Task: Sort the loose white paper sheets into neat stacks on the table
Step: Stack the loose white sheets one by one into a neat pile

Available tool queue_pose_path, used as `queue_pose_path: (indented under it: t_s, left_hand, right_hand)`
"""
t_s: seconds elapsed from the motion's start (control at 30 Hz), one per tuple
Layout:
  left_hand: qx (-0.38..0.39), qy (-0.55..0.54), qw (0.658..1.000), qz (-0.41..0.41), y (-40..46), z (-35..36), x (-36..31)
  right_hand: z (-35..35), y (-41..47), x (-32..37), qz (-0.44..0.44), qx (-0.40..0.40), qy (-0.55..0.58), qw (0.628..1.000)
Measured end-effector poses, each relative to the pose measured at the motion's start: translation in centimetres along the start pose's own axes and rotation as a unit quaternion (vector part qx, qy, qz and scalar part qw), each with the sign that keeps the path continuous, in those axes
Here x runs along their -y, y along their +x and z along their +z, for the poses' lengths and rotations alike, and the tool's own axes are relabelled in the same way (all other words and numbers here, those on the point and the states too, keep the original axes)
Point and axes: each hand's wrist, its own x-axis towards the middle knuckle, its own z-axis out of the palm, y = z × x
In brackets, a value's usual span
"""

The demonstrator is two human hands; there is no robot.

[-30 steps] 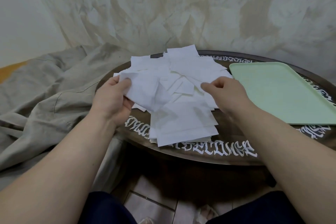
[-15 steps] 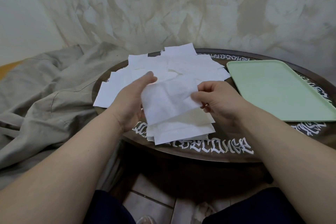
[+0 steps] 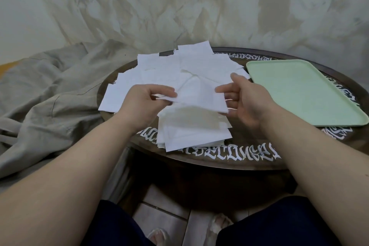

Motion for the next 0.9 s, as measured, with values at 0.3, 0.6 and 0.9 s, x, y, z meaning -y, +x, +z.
queue_pose_path:
  t_s: [0.3,0.6,0.9]
  left_hand:
    - [0.069,-0.073,0.981,-0.169,-0.6,0.7,1.2]
    - [0.026,0.006,0.986,-0.162,0.0,0.4,0.9]
    - [-0.028,0.070,0.979,-0.192,-1.0,1.8,1.0]
  right_hand:
    - [-0.8,0.4,-2.0,-0.032,-0.007,-0.257,0.966]
    - [-1.3,1.3,-0.4,-0.059,-0.043,-0.228,0.971]
    - [-1.1,0.3,-2.4,-0.072,-0.080,-0.316,0.943]
